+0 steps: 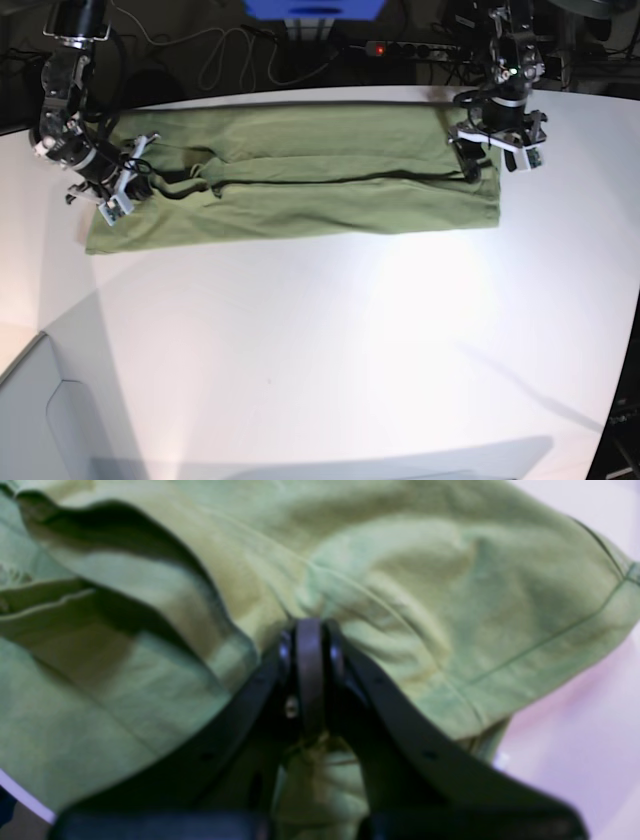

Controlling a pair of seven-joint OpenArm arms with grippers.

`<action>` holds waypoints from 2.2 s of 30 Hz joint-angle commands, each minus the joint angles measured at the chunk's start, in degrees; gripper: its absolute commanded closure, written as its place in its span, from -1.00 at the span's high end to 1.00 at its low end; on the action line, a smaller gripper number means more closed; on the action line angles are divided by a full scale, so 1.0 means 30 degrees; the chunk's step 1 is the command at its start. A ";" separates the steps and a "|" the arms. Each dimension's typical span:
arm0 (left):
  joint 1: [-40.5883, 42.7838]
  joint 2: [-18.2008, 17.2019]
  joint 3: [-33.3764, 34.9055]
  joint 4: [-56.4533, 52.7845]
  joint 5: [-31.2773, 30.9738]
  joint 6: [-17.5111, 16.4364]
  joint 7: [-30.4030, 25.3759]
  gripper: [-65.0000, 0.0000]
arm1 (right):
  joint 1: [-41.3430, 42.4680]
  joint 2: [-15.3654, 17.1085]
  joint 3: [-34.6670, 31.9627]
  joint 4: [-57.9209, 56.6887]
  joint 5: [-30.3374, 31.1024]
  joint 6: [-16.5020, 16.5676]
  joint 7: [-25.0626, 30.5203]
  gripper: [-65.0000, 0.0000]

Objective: Fold the T-shirt properly
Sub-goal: 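Close both grippers on the two ends of the folded strip, then lift the strip end with the left gripper and fold it toward the right gripper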

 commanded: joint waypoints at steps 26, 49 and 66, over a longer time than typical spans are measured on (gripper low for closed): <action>0.0122 0.0831 0.0161 0.3571 0.0126 0.0026 -0.0028 -1.00 | 0.0410 0.0181 0.0104 -0.0164 -0.0570 0.0150 -0.0751 -1.00; -0.2545 0.2442 1.2703 0.2281 0.4082 0.0201 -0.0057 -1.00 | 0.0322 0.0181 -0.0043 -0.0134 -0.0570 0.0150 -0.0781 -1.00; -0.4391 0.3409 1.4755 -0.0298 0.4082 0.0201 -0.0028 -1.00 | 0.0410 0.0181 -0.0043 -0.0134 -0.0570 0.0150 -0.0781 -1.00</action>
